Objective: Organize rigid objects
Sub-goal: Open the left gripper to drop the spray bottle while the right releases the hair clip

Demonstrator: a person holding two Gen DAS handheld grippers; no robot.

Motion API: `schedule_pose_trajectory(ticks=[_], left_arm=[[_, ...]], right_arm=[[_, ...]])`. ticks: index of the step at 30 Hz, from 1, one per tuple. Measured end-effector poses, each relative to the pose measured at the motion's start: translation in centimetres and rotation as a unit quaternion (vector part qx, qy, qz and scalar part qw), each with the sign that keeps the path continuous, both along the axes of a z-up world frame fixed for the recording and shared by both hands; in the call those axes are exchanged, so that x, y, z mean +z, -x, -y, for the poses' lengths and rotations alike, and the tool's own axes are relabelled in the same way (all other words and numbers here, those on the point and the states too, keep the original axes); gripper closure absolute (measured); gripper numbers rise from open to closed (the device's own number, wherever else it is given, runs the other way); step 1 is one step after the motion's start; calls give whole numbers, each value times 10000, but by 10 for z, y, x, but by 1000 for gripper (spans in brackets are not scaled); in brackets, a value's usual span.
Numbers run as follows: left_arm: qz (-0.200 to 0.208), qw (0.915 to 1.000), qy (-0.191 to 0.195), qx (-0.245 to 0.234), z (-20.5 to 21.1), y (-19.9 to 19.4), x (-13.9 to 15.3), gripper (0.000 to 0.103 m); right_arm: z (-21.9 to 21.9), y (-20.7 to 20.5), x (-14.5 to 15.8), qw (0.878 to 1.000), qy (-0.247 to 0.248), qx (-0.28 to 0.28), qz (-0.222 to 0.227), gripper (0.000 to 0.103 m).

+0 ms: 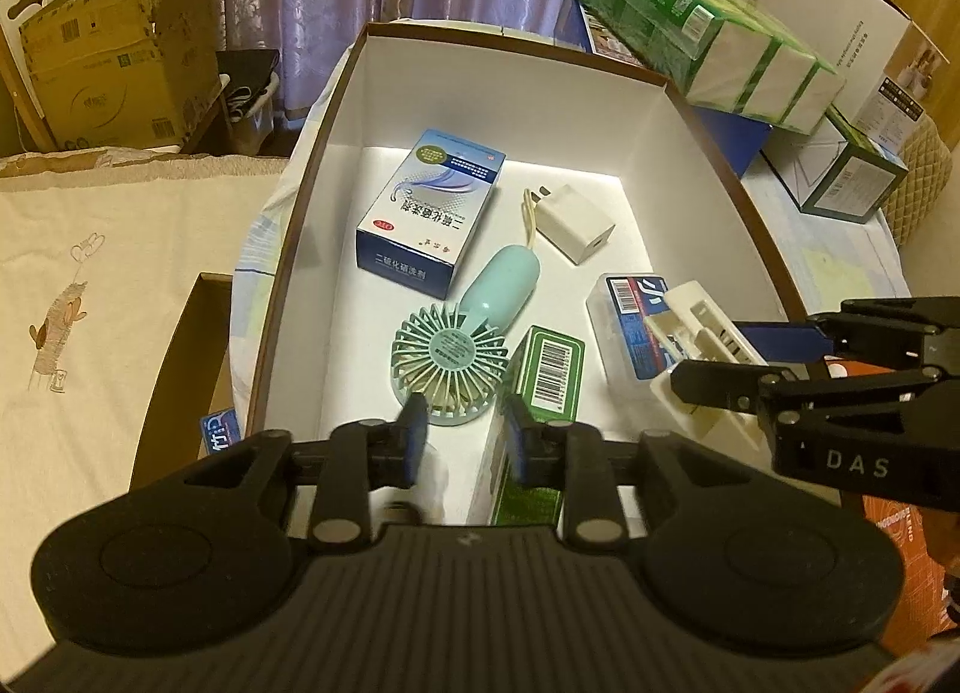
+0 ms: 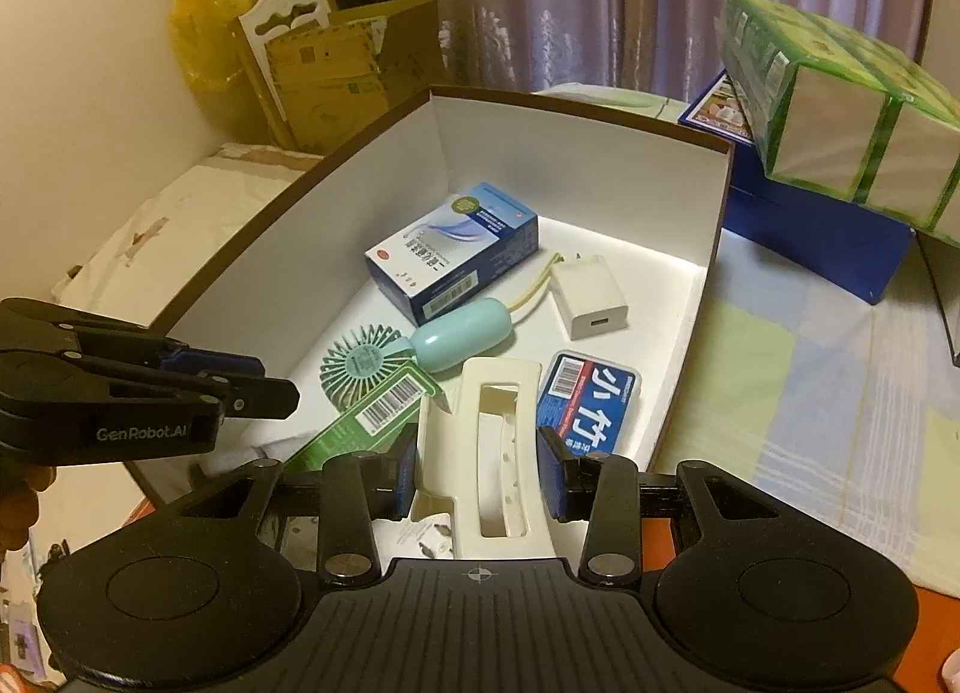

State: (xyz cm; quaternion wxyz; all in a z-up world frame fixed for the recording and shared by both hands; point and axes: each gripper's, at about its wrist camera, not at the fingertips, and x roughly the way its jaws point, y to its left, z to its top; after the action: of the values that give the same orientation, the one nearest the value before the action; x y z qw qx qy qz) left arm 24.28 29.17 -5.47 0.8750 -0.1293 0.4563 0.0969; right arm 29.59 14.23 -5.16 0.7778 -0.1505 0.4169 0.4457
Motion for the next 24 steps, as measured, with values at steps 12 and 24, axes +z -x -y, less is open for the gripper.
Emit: schedule_pose_trajectory(ticks=[12, 24], left_arm=[[9, 10000, 62, -58, -1, -5, 0, 66], [99, 9999, -4, -56, 3, -2, 8, 50]], right_arm=[[-11, 0, 3, 9983, -333, -57, 480, 63], [-1, 1, 3, 9998, -163, -103, 11, 51]])
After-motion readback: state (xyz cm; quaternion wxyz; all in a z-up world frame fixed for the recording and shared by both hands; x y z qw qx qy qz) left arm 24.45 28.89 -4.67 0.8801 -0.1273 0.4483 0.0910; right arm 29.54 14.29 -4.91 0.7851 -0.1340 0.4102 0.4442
